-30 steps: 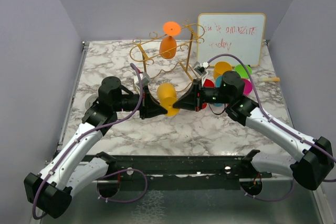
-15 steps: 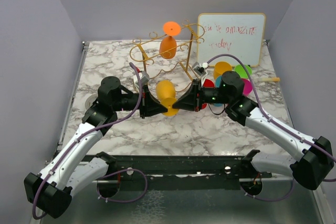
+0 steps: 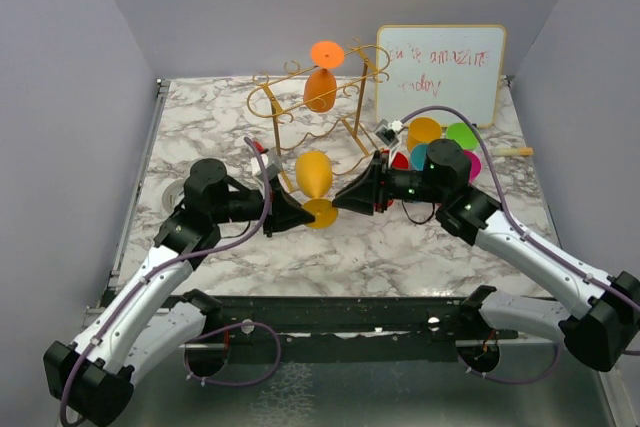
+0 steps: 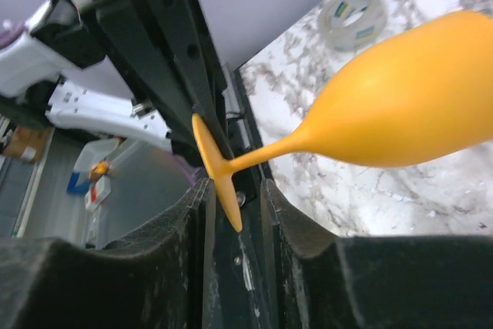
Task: Take the wine glass off the wine glass rack
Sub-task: Place the wine glass at the center of the board.
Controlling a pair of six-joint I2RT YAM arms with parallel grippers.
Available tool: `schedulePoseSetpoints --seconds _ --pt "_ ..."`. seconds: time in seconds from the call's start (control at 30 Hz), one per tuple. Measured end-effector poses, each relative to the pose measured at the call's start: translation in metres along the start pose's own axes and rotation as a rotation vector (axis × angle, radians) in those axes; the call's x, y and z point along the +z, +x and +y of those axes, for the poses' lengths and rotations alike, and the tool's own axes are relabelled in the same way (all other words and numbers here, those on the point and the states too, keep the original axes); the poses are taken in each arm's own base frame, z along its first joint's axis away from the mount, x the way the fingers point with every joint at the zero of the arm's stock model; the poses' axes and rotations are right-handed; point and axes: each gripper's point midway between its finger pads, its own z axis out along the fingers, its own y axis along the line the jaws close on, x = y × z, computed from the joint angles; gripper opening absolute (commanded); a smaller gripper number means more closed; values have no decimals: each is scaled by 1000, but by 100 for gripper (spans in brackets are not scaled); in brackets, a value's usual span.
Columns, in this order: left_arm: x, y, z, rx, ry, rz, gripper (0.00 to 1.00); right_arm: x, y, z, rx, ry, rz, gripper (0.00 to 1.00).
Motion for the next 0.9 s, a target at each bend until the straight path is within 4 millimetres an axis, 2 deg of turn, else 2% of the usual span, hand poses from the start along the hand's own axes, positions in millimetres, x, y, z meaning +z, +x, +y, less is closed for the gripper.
schedulePoseSetpoints --seconds 0.07,0.3,0.47,0.6,0.67,0.77,0.9 --pt "-3 9 0 30 -5 5 0 -5 -7 -2 -16 42 -33 48" --pt "-13 34 -2 181 2 9 0 -17 -29 -18 -49 198 -149 65" --pt "-18 48 -5 309 36 12 0 -21 -35 -34 -59 291 -186 72" --pt "-21 62 -8 418 77 13 0 -26 -32 -46 -74 356 -168 87" --pt "-23 66 -8 458 80 10 0 -29 -32 -50 -81 391 -146 89" --pt "-24 69 -9 516 88 1 0 -32 -37 -47 -103 398 -150 97" --pt "-25 71 -11 570 107 -12 0 -44 -41 -30 -146 359 -215 98"
